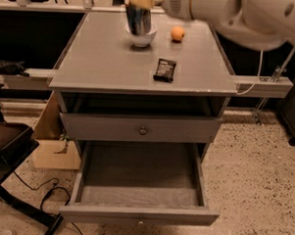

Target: Place redbull can into middle drawer

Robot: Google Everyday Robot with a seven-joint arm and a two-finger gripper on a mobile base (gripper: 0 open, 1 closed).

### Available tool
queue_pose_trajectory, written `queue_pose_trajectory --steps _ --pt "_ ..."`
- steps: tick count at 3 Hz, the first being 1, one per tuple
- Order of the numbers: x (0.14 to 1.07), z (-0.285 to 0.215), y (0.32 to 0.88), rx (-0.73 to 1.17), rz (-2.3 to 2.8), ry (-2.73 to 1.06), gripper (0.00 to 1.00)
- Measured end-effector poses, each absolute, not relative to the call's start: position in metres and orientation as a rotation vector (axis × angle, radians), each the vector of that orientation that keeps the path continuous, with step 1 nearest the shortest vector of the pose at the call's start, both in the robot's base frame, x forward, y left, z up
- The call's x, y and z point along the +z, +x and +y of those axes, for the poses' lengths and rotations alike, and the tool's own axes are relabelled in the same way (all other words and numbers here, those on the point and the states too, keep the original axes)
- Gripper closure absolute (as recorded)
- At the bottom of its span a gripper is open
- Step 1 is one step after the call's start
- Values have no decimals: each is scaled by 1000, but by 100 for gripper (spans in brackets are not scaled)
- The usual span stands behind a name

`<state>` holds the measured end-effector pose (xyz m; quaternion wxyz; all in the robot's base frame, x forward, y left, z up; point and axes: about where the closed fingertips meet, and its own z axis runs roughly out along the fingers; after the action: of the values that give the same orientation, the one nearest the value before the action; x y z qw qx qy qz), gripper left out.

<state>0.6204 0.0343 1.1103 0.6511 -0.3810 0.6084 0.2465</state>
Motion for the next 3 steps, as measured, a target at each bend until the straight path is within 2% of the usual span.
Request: queue_pose_trajectory --steps 1,3 --pt "1032 41 583 665 1441 -868 100" --pt "844 -5 549 727 1567 -775 100"
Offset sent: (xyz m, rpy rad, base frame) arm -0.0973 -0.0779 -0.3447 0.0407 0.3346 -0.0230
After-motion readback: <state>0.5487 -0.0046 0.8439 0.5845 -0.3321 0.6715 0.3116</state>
